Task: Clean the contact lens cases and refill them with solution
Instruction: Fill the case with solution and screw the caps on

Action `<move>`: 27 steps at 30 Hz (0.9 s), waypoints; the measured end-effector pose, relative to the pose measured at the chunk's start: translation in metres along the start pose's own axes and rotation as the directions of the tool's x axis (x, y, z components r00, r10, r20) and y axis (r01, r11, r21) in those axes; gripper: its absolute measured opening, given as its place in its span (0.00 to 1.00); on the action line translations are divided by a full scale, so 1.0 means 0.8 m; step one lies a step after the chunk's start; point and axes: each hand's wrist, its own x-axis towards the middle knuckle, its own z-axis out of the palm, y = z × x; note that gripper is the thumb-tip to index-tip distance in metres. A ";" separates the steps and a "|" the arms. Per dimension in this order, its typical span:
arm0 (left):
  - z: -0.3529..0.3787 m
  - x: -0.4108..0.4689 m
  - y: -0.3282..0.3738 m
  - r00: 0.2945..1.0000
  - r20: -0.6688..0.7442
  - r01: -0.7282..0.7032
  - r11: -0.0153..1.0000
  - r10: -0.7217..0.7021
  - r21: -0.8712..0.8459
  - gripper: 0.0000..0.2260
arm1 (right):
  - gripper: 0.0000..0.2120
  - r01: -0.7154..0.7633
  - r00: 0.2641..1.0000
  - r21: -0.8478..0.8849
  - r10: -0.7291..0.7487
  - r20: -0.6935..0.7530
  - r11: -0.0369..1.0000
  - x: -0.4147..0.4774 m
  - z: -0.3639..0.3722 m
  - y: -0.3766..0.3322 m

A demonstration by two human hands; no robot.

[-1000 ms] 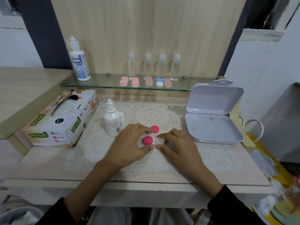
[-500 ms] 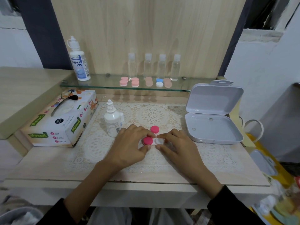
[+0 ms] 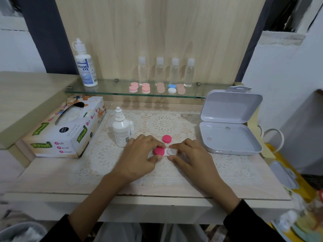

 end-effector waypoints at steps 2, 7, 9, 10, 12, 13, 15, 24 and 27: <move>0.001 -0.002 0.001 1.000 0.013 -0.001 1.000 0.002 -0.025 0.16 | 0.15 0.001 1.000 -0.001 -0.001 -0.003 1.000 0.000 0.000 0.000; 0.005 -0.004 0.004 0.992 -0.083 0.092 0.994 -0.097 -0.066 0.20 | 0.17 -0.008 1.000 -0.009 0.008 -0.001 1.000 0.001 0.001 0.000; 0.006 -0.005 0.004 0.987 -0.108 0.107 0.991 -0.115 -0.078 0.17 | 0.18 -0.008 1.000 -0.007 0.008 -0.006 1.000 0.000 0.000 0.000; 0.005 -0.005 0.004 0.987 -0.112 0.109 0.991 -0.118 -0.078 0.15 | 0.18 -0.009 1.000 -0.005 0.009 -0.007 1.000 0.001 0.000 0.000; 0.005 -0.005 0.005 0.988 -0.108 0.106 0.992 -0.113 -0.068 0.12 | 0.18 -0.009 1.000 -0.003 0.009 -0.002 1.000 0.001 0.000 -0.001; 0.005 -0.005 0.005 0.989 -0.101 0.100 0.993 -0.105 -0.056 0.12 | 0.17 -0.007 1.000 -0.005 0.007 0.001 1.000 0.001 0.000 -0.001; 0.005 -0.004 0.005 0.994 -0.074 0.080 0.997 -0.081 -0.018 0.11 | 0.17 -0.005 1.000 -0.007 0.005 -0.001 1.000 0.001 0.000 0.000; 0.005 -0.005 0.003 0.990 -0.085 0.106 0.992 -0.111 -0.067 0.18 | 0.18 -0.006 1.000 -0.005 0.006 0.004 1.000 0.001 0.000 -0.001; 0.006 -0.004 0.004 0.987 -0.104 0.116 0.988 -0.126 -0.102 0.13 | 0.18 -0.008 1.000 0.004 0.008 0.002 1.000 0.000 0.000 -0.001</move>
